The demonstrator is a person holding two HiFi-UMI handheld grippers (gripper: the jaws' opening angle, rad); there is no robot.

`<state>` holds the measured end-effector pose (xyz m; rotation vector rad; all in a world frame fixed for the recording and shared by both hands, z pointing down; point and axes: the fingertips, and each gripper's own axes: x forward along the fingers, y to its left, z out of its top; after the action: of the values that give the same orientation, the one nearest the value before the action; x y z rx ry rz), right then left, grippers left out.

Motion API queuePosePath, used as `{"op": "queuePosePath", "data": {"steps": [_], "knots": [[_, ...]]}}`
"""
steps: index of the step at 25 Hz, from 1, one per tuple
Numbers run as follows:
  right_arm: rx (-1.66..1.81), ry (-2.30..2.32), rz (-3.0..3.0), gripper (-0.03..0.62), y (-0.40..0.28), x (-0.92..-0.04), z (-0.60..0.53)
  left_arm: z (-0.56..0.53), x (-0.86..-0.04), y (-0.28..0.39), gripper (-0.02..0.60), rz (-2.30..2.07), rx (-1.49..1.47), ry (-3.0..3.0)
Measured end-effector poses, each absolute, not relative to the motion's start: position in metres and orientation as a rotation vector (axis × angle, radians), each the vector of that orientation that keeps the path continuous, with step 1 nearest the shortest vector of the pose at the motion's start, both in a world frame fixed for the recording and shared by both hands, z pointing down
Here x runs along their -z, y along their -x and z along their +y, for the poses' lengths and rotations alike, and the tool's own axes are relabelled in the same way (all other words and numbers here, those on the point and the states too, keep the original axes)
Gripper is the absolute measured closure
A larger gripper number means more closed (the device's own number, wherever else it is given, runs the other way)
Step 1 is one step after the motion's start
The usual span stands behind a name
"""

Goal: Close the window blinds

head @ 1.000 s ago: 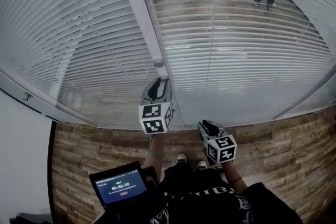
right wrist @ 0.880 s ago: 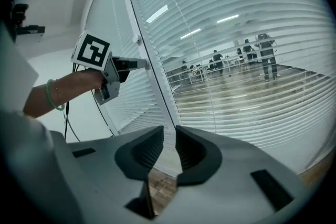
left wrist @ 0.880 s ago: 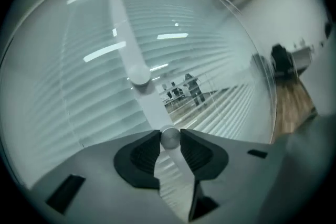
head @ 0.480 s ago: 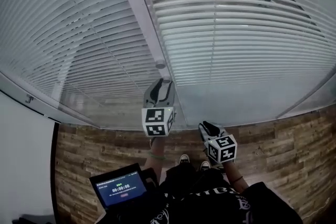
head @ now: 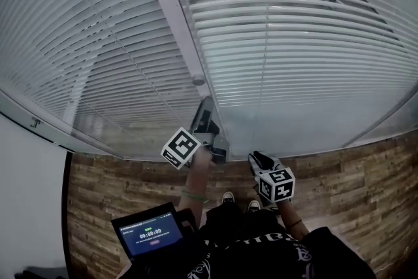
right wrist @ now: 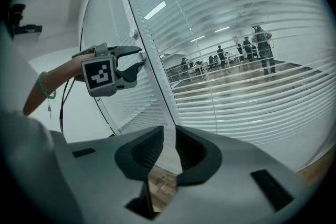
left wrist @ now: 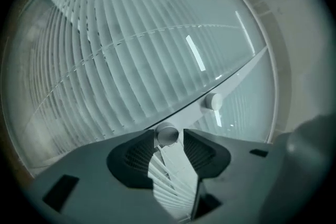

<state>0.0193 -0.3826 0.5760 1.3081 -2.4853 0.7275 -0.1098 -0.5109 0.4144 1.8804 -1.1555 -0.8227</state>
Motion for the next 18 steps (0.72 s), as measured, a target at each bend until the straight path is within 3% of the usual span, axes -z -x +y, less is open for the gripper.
{"op": "queuePosePath", "data": {"steps": [6,15,18], "knots": [[-0.733,-1.321,-2.479,0.511,-0.025,-0.579,-0.382,-0.514,-0.416,0.111,0.454,-1.238,0.774,-1.854],[-0.743,-1.336,-2.462,0.511,-0.037,-0.582,-0.383,-0.511,-0.414,0.106,0.454,-1.938,-0.338,-2.453],[-0.743,-1.324,-2.463,0.511,-0.036,-0.583,-0.383,-0.511,-0.416,0.106,0.454,-2.014,-0.503,-2.508]]}}
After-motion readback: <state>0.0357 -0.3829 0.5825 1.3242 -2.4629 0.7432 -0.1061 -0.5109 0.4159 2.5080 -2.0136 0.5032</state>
